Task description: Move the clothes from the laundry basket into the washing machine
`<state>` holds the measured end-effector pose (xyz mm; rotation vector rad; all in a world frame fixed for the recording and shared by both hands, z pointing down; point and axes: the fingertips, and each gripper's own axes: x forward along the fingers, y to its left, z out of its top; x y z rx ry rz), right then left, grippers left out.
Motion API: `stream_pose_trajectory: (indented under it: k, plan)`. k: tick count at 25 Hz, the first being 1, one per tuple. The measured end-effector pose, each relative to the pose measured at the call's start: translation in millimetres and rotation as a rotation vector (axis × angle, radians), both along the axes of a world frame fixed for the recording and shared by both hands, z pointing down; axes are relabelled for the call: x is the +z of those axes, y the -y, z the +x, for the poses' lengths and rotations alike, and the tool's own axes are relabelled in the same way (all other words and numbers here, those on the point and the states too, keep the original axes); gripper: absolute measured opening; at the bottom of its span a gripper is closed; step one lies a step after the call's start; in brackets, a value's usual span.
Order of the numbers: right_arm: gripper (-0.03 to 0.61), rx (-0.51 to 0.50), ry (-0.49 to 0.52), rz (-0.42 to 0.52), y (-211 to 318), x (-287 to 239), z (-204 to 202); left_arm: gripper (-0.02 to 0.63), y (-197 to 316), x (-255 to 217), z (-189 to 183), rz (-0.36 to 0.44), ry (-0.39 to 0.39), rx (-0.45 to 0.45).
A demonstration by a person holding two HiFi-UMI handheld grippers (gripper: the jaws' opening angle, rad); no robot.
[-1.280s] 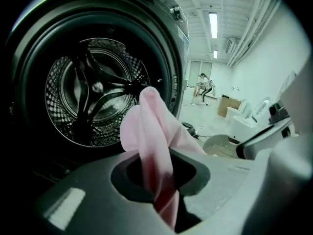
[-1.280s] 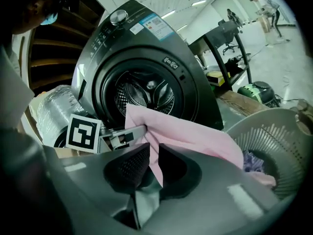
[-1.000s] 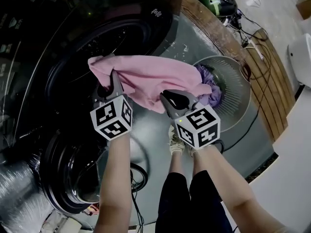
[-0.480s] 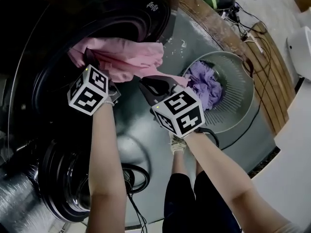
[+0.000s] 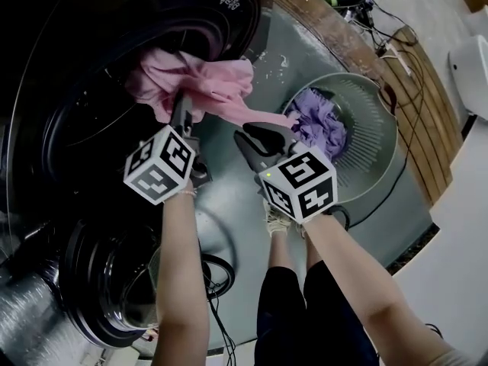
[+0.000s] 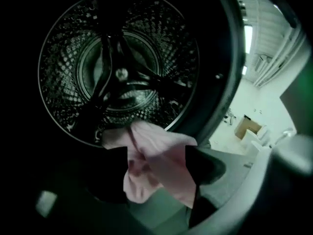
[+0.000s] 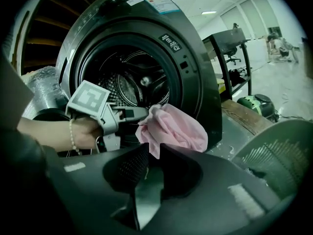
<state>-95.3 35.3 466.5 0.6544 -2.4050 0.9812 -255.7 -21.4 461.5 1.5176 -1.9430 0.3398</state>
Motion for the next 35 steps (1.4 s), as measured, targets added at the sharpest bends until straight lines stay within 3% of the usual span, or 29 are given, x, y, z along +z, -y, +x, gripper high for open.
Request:
stream_pose_trajectory:
  k: [5, 9, 12, 17, 20, 23, 28, 32, 35]
  plan:
    - [0.101, 0.003, -0.032, -0.013, -18.3, 3.8, 28.6, 0.374, -38.0, 53.7, 76.3, -0.122, -0.150, 0.094]
    - [0.103, 0.024, -0.036, -0.049, -25.4, 8.3, 43.2, 0.408, -34.0, 90.8, 87.0, -0.184, -0.217, 0.069]
    - [0.101, 0.017, -0.044, -0.037, -25.7, 10.6, 43.9, 0.433, -19.3, 105.2, 77.8, -0.201, -0.182, 0.060]
    - [0.104, 0.048, -0.067, -0.013, -7.2, 19.8, 42.0, 0.433, 0.0, 119.1, 59.3, -0.202, -0.053, 0.041]
    - [0.100, 0.052, -0.067, -0.014, 1.4, 24.7, 38.8, 0.431, 7.2, 124.5, 49.5, -0.202, -0.048, 0.001]
    - [0.095, 0.051, -0.074, -0.016, 6.1, 28.0, 38.2, 0.380, 10.3, 130.4, 46.0, -0.212, -0.079, -0.020]
    - [0.081, 0.064, -0.077, -0.018, 4.9, 26.6, 40.0, 0.087, 1.3, 109.2, 41.6, -0.203, -0.039, -0.019]
    - [0.078, 0.073, -0.073, -0.015, 2.9, 18.9, 36.5, 0.063, -9.6, 67.5, 42.7, -0.113, -0.016, 0.014]
    - [0.077, 0.069, -0.064, -0.006, 1.9, 9.7, 28.1, 0.058, -13.2, 23.0, 35.5, -0.017, 0.065, 0.035]
